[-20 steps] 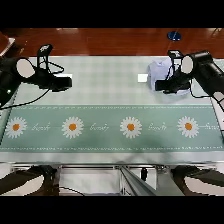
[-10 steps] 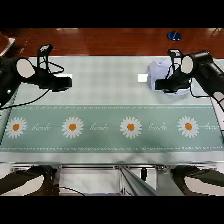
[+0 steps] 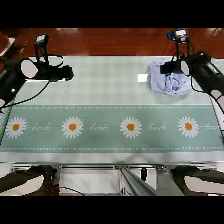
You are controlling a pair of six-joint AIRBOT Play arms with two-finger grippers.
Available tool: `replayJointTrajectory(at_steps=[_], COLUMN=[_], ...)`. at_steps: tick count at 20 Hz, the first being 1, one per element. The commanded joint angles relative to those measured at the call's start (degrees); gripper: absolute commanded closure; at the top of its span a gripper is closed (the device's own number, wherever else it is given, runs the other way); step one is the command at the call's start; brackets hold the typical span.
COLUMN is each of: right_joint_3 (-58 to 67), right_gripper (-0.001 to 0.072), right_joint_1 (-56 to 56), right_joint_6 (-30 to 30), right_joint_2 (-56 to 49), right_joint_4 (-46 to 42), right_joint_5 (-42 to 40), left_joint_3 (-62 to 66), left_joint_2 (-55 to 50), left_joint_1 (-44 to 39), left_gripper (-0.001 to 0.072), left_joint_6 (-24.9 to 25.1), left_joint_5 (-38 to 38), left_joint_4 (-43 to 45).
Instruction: Fold the shirts.
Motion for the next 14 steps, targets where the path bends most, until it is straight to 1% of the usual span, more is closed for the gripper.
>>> replayJointTrajectory(at_steps=[1,2,3,5,7,11,12,13,14], right_joint_3=[2.3,3.5,4.0,4.1,4.1,4.1,4.1,4.1,4.4], right_gripper=[0.0298,0.03,0.0301,0.0302,0.0302,0.0308,0.0332,0.0435,0.0588], right_joint_1=[-7.1,-10.3,-13.1,-17.5,-19.8,-20.3,-20.4,-20.4,-20.4], right_joint_6=[10.8,12.0,11.9,10.4,5.9,-4.7,-7.2,-10.1,-13.6], right_joint_2=[-5.7,-7.5,-8.7,-10.4,-12.5,-16.1,-16.6,-16.7,-16.6], right_joint_4=[-5.4,-2.1,2.3,10.5,16.0,26.1,29.7,33.2,36.6], right_joint_5=[-5.9,-4.7,-4.7,-5.0,-3.6,2.9,4.8,6.4,8.2], left_joint_3=[0.0,0.0,0.0,0.0,0.0,0.0,0.0,0.3,1.3], left_joint_2=[-1.4,-1.5,-1.5,-1.6,-2.2,-3.7,-3.7,-3.5,-3.3], left_joint_1=[0.0,0.0,0.0,0.0,-0.2,-1.2,-1.2,-1.0,-0.6], left_gripper=[0.0199,0.0199,0.0199,0.0199,0.0199,0.0199,0.0199,0.02,0.0199], left_joint_6=[-0.3,-0.3,-0.3,-0.3,-0.3,-0.3,-0.2,0.0,1.5], left_joint_5=[3.4,3.4,3.5,3.5,3.4,0.8,-0.6,-2.4,-5.7], left_joint_4=[-0.1,-0.1,-0.2,-0.2,-0.2,-0.6,-0.6,-0.5,-0.5])
